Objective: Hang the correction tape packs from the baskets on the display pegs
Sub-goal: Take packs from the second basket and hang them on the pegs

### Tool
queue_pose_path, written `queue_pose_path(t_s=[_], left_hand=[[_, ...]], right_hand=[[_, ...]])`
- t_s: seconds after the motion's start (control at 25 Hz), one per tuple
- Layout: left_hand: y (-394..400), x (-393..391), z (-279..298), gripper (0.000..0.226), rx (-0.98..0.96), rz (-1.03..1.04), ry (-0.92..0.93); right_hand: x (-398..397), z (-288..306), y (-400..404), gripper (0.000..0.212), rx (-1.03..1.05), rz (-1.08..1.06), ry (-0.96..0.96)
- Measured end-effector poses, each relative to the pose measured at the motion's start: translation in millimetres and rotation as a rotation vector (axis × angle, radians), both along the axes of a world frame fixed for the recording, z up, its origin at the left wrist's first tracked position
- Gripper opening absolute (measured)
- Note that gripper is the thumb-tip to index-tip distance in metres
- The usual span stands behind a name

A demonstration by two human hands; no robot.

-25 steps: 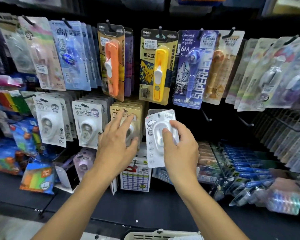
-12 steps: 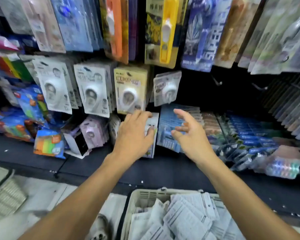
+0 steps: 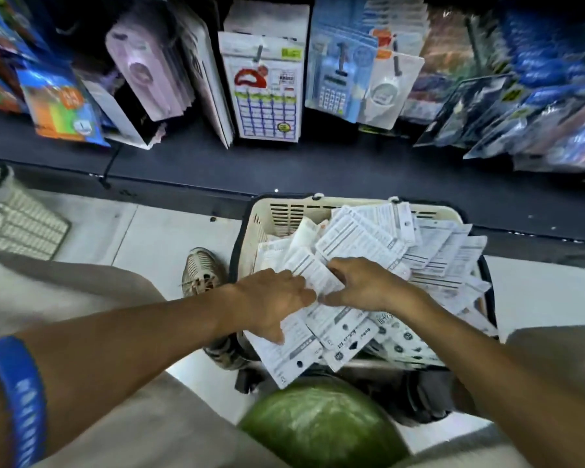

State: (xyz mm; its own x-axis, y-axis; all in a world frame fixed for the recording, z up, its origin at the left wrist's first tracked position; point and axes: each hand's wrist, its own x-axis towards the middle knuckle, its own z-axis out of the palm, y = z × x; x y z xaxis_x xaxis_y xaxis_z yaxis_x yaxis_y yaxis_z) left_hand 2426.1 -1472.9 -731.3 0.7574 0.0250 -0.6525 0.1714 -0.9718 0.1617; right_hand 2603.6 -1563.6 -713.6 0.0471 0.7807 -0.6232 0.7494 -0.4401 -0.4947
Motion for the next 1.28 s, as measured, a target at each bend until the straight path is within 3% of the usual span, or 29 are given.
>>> queue_pose_path(t_s=[0.16, 0.36, 0.48, 0.56, 0.64, 0.76, 0.88, 0.96, 1.04, 1.12, 1.16, 1.28], left_hand=[[10, -2, -5, 0.075, -0.057, -0.086, 0.017], [22, 12, 10, 0.022, -0.338, 0.229, 0.015], [39, 30, 39, 0.017, -0.480, 0.449, -0.210], [53, 38, 54, 0.020, -0.399, 0.452, -0.427], [57, 42, 58, 0.021, -0.376, 0.422, -0.465], [54, 41, 50, 0.024, -0.494, 0.534, -0.304], [60, 42, 41, 0.021, -0.352, 0.671, -0.318], [67, 44, 45, 0.019, -0.252, 0.933, -0.402], [65, 49, 58, 0.018, -0.183, 1.133, -0.576], [50, 58, 74, 0.012, -0.162, 1.055, -0.817], [40, 62, 82, 0.012, -0.216, 0.990, -0.904], [22, 73, 105, 0.034, -0.672, 1.008, -0.946]], right_hand=[[-3, -14, -1, 0.046, -0.042, -0.141, 0.094], [27, -6, 3, 0.027, -0.042, -0.444, 0.367], [38, 4, 7, 0.033, -0.002, -0.454, 0.440], [39, 13, 11, 0.036, 0.020, -0.415, 0.571], [39, 17, 14, 0.037, 0.070, -0.425, 0.662], [34, 20, 20, 0.029, 0.129, -0.432, 0.596], [32, 12, 22, 0.013, 0.366, -0.910, 0.239], [31, 14, 22, 0.027, 0.427, -1.145, 0.171], [19, 22, 24, 0.073, 0.223, -1.095, 0.534], [0, 33, 33, 0.113, 0.134, -0.976, 0.943], [-3, 36, 39, 0.112, 0.192, -0.969, 1.054], [12, 44, 46, 0.051, 0.385, -0.968, 1.267]])
